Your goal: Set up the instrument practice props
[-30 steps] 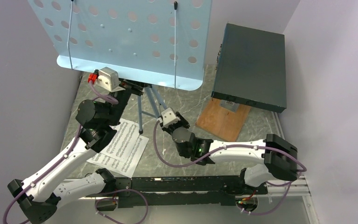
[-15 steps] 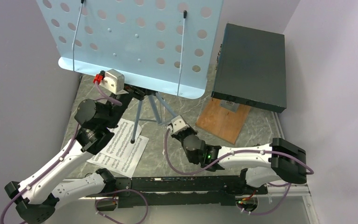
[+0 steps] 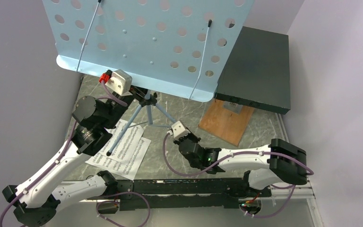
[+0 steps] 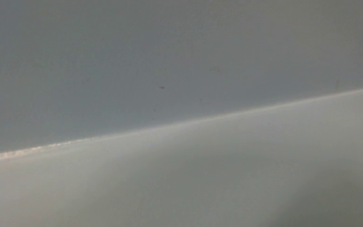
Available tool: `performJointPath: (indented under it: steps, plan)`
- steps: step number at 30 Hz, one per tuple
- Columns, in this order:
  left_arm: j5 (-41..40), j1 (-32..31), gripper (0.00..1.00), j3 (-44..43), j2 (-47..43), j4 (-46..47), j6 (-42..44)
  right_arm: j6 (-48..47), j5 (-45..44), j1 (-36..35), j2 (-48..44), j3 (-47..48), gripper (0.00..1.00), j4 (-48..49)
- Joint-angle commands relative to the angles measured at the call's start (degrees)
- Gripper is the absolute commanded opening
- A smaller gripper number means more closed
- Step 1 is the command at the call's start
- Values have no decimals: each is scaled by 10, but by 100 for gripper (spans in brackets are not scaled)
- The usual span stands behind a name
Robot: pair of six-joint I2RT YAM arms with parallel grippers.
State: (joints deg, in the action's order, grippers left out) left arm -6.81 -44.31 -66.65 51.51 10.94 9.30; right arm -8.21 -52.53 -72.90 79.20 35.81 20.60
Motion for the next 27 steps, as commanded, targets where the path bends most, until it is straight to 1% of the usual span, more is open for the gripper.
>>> performJointPath:
  steps: [1, 7, 13, 16, 18, 22, 23, 25, 27]
  plan:
    - [-6, 11, 0, -103, -51, 182, 75, 54, -108, 20, 31, -11, 0, -141]
    - [-7, 11, 0, -117, -56, 179, 86, 120, -156, 31, 74, 25, 0, -239]
    - [-9, 11, 0, -129, -53, 182, 91, 126, -156, 37, 70, 27, 0, -241]
    - [-20, 11, 0, -113, -50, 195, 79, 134, -149, 40, 70, 36, 0, -253]
    - [-25, 11, 0, -88, -42, 218, 65, 157, -153, 41, 77, 56, 0, -272]
    - [-37, 11, 0, -51, -7, 267, 35, 239, -203, 41, 120, 114, 0, -336]
    - [-44, 11, 0, -47, 7, 280, 31, 281, -219, 42, 133, 129, 0, -363]
    - [-68, 11, 0, -41, 28, 301, 26, 384, -250, 48, 159, 164, 0, -472]
    - [-92, 12, 0, -37, 51, 321, 30, 497, -258, 60, 184, 201, 0, -574]
